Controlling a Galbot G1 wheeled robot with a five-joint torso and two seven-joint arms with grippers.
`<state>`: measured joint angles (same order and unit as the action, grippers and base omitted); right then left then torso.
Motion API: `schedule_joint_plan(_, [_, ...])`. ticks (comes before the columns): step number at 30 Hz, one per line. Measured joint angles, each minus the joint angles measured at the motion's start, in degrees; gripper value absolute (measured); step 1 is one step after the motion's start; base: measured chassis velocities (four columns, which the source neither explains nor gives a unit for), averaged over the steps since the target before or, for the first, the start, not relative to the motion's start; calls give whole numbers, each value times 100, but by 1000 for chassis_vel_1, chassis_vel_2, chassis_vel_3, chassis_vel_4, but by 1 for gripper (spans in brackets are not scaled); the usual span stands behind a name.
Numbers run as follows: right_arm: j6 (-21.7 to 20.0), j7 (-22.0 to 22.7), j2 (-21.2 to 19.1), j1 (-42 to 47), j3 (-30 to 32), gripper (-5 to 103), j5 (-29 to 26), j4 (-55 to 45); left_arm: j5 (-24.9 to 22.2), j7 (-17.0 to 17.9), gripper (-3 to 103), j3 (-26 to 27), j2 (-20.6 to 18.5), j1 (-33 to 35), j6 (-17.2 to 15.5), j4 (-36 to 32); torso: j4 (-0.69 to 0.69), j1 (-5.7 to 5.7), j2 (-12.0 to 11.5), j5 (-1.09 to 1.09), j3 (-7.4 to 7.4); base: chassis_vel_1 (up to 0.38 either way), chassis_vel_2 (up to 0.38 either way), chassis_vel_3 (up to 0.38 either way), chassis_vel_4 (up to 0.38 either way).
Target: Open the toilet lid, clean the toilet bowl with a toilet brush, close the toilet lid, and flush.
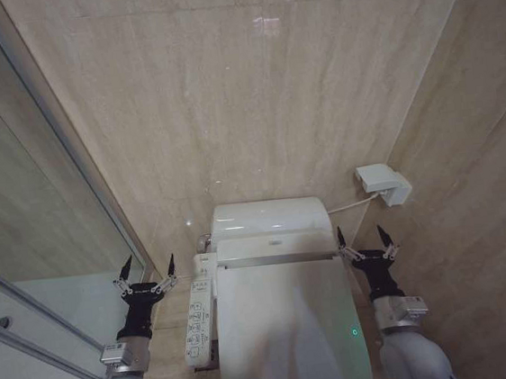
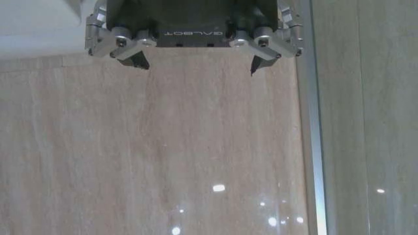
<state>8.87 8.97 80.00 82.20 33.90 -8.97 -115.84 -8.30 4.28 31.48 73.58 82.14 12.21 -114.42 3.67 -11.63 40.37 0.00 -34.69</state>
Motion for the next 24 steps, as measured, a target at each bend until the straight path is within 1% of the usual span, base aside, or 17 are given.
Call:
schedule_joint_plan(15, [0, 0, 0, -1, 0, 100, 0, 0, 4, -1, 100, -1, -3, -2, 6, 6, 0, -2, -1, 0, -1, 11, -10, -14, 10])
schedule_joint_plan(20, [0, 0, 0, -1, 0, 100, 0, 0, 4, 0, 100, -1, -3, -2, 6, 7, 0, -1, -1, 0, 0, 134, -139, -129, 134])
schedule_joint_plan(24, [0, 0, 0, -1, 0, 100, 0, 0, 4, -1, 100, -2, -3, -2, 6, 7, 1, -1, -1, 0, 0, 194, -222, -183, 209])
